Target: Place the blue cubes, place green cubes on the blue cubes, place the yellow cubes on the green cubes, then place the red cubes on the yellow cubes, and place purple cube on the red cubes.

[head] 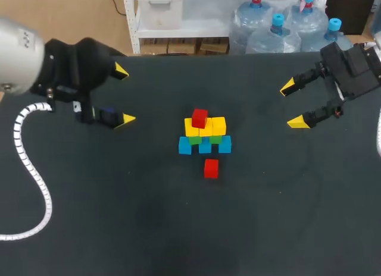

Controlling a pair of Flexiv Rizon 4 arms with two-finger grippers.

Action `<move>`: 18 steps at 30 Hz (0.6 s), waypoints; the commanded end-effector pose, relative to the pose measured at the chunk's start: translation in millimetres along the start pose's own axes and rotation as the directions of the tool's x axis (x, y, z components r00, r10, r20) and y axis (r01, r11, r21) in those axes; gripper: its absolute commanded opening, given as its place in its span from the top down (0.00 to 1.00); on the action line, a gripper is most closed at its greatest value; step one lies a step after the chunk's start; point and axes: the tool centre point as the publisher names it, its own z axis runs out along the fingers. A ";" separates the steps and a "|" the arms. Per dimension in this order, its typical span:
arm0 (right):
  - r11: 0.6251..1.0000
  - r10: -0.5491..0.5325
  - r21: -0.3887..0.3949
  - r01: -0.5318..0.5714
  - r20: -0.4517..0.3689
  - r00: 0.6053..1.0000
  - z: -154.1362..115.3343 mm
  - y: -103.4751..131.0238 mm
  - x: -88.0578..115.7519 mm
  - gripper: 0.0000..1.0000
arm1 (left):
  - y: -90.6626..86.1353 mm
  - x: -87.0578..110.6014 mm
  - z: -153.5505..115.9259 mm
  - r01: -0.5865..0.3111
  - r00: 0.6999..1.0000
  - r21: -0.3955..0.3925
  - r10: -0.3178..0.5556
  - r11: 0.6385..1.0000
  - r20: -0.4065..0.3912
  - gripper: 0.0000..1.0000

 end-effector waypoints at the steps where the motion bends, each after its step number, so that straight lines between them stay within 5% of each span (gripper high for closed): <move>1: 1.000 -0.001 0.001 0.001 0.001 1.000 0.3 0.2 0.2 0.00 | 1.4 -0.3 2.0 0.000 1.000 0.002 0.000 1.000 -0.001 0.00; 5: 1.000 -0.001 0.001 0.001 0.001 1.000 0.3 0.2 0.2 0.00 | 1.4 -0.3 2.0 0.000 1.000 0.002 0.000 1.000 -0.001 0.00; 9: 1.000 -0.001 0.001 0.001 0.001 1.000 0.3 0.2 0.2 0.00 | 7.6 10.6 20.8 0.082 0.997 0.128 -0.082 0.988 -0.006 0.00; 18: 1.000 -0.001 0.001 0.001 0.001 1.000 0.3 0.2 0.2 0.00 | 30.0 30.6 4.7 0.135 0.990 0.084 -0.130 0.987 -0.053 0.00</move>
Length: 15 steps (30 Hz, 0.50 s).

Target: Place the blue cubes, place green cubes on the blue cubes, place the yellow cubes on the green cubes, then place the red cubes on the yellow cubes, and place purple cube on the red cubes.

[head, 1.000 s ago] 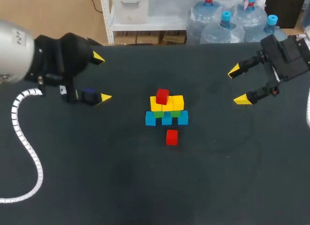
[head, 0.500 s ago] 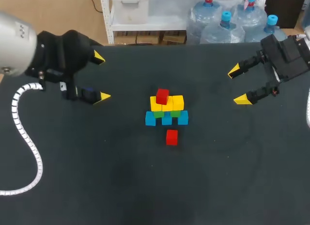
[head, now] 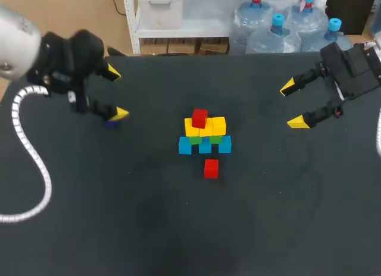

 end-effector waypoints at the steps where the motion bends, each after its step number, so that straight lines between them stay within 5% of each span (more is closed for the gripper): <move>1: 1.000 -0.001 0.001 0.001 0.001 1.000 0.3 0.2 0.2 0.00 | 4.3 -1.2 -8.5 -0.002 1.000 0.004 0.002 1.000 -0.023 0.00; 15: 1.000 -0.001 0.001 0.001 0.001 1.000 0.3 0.2 0.2 0.00 | 4.3 -1.2 -8.5 -0.002 1.000 0.004 0.002 1.000 -0.023 0.00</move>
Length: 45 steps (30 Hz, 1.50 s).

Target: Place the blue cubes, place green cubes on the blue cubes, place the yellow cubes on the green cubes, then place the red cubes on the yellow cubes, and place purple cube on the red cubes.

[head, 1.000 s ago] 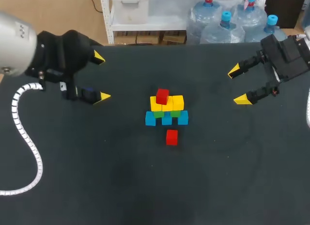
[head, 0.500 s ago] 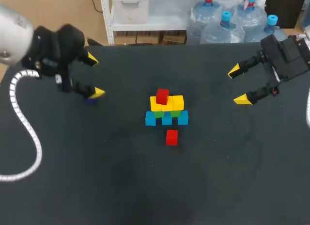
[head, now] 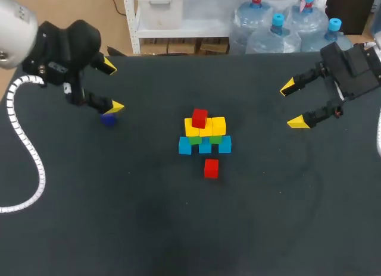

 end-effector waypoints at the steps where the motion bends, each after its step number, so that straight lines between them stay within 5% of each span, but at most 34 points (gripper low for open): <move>1: 1.000 -0.001 0.001 0.001 0.001 1.000 0.3 0.2 0.1 0.00 | -0.2 0.3 0.2 0.000 1.000 -0.001 0.000 1.000 0.000 0.00; 3: 1.000 -0.001 0.001 0.001 0.001 1.000 0.3 0.2 0.1 0.00 | -0.2 0.3 0.2 0.000 1.000 -0.001 0.000 1.000 0.000 0.00; 9: 0.999 0.002 0.038 -0.003 0.029 1.000 7.0 48.4 -8.2 0.00 | -0.2 0.3 0.2 0.000 1.000 -0.001 0.000 1.000 0.000 0.00; 16: 0.998 -0.012 0.051 0.020 -0.149 0.989 22.6 95.1 -24.7 0.00 | -0.2 0.3 0.2 0.000 1.000 -0.001 0.000 1.000 0.000 0.00; 21: 0.999 -0.010 0.029 0.015 -0.188 0.982 33.0 111.3 -26.2 0.00 | -0.2 0.3 0.2 0.000 1.000 -0.001 0.000 1.000 0.000 0.00; 27: 0.998 -0.023 -0.062 0.011 -0.188 0.982 52.7 117.7 -17.6 0.00 | -0.2 0.3 0.2 0.000 1.000 -0.001 0.000 1.000 0.000 0.00; 39: 0.998 -0.023 -0.062 0.011 -0.188 0.982 52.7 117.7 -17.6 0.00 | -0.2 0.3 0.2 0.000 1.000 -0.001 0.000 1.000 0.000 0.00; 45: 0.992 -0.075 -0.118 0.046 -0.251 0.965 79.5 114.9 -30.0 0.00 | -0.2 0.3 0.2 0.000 1.000 -0.001 0.000 1.000 0.000 0.00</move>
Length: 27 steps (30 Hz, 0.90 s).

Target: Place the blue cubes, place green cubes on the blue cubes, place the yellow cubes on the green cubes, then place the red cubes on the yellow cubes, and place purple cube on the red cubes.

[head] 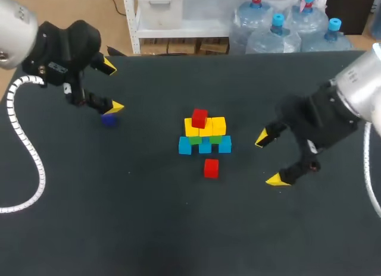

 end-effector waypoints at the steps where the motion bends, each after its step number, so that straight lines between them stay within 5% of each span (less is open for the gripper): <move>1: 1.000 0.010 -0.021 -0.011 -0.026 1.000 19.6 -8.2 -9.3 0.00 | 0.1 0.7 0.2 0.000 1.000 0.000 0.000 1.000 0.001 0.00; 10: 0.999 0.038 -0.024 -0.040 -0.085 0.996 48.0 11.3 -5.2 0.00 | 0.1 0.7 0.2 0.000 1.000 0.000 0.000 1.000 0.001 0.00; 27: 0.995 0.038 -0.091 -0.048 -0.111 0.993 91.5 8.1 -2.0 0.00 | 0.1 0.7 0.2 0.000 1.000 0.000 0.000 1.000 0.001 0.00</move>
